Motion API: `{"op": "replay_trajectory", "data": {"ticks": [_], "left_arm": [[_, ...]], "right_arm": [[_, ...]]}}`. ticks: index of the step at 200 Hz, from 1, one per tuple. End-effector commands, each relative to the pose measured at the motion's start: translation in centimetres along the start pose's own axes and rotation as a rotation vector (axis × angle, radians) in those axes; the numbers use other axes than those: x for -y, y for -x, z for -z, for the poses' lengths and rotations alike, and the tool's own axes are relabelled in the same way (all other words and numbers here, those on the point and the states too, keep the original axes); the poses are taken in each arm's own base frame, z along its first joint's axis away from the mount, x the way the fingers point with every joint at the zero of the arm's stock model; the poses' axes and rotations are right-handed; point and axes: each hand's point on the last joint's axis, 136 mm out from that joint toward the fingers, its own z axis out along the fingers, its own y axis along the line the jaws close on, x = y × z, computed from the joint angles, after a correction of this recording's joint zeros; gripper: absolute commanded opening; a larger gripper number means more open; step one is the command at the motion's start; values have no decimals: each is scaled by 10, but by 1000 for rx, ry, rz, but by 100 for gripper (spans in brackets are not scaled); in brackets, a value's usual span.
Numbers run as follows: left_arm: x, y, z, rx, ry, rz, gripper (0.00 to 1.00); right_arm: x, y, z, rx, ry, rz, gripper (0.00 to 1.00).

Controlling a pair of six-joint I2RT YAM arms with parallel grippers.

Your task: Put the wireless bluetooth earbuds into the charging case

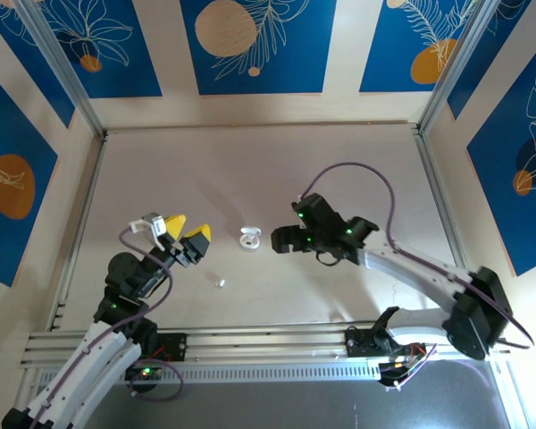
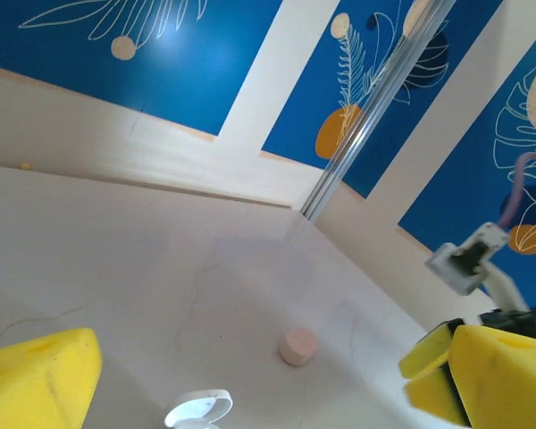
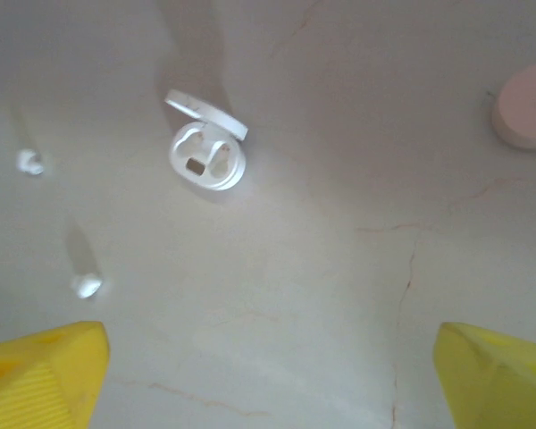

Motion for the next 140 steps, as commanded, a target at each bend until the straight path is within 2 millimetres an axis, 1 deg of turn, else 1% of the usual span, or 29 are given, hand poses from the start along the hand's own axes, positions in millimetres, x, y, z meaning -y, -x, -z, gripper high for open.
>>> {"op": "replay_trajectory", "data": {"ticks": [1, 24, 66, 88, 113, 129, 140], "left_arm": [[-10, -8, -2, -41, 43, -31, 100], [-11, -13, -11, -83, 40, -34, 100], [-17, -29, -29, -233, 74, 19, 100], [-18, -46, -36, -339, 110, 82, 100], [-16, -71, -34, -481, 153, 138, 97], [-16, -85, -26, -567, 195, 128, 96], [-15, -90, -20, -600, 220, 121, 95]], "right_arm": [[-8, -15, 15, -15, 141, -53, 99], [-2, -26, 22, -7, 215, -103, 99], [16, -40, 25, -20, 221, -166, 99], [26, -43, 24, -22, 209, -198, 99], [36, -45, 24, -14, 203, -230, 99], [43, -45, 24, -7, 195, -250, 99], [48, -46, 23, -7, 182, -264, 99]]}}
